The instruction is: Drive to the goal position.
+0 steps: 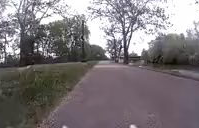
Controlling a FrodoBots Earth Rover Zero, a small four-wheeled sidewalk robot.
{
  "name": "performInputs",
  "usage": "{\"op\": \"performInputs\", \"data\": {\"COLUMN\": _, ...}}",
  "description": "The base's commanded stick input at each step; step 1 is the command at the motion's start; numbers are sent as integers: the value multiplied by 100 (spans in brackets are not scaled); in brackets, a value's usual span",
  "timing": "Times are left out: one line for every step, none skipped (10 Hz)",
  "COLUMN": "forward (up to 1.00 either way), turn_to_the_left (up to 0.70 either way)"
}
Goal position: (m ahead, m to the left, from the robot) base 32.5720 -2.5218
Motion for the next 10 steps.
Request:
{"op": "performInputs", "data": {"forward": 100, "turn_to_the_left": 0}}
{"op": "performInputs", "data": {"forward": 100, "turn_to_the_left": 0}}
{"op": "performInputs", "data": {"forward": 100, "turn_to_the_left": 0}}
{"op": "performInputs", "data": {"forward": 100, "turn_to_the_left": 0}}
{"op": "performInputs", "data": {"forward": 100, "turn_to_the_left": 0}}
{"op": "performInputs", "data": {"forward": 100, "turn_to_the_left": 0}}
{"op": "performInputs", "data": {"forward": 100, "turn_to_the_left": 0}}
{"op": "performInputs", "data": {"forward": 100, "turn_to_the_left": 0}}
{"op": "performInputs", "data": {"forward": 100, "turn_to_the_left": 0}}
{"op": "performInputs", "data": {"forward": 100, "turn_to_the_left": 0}}
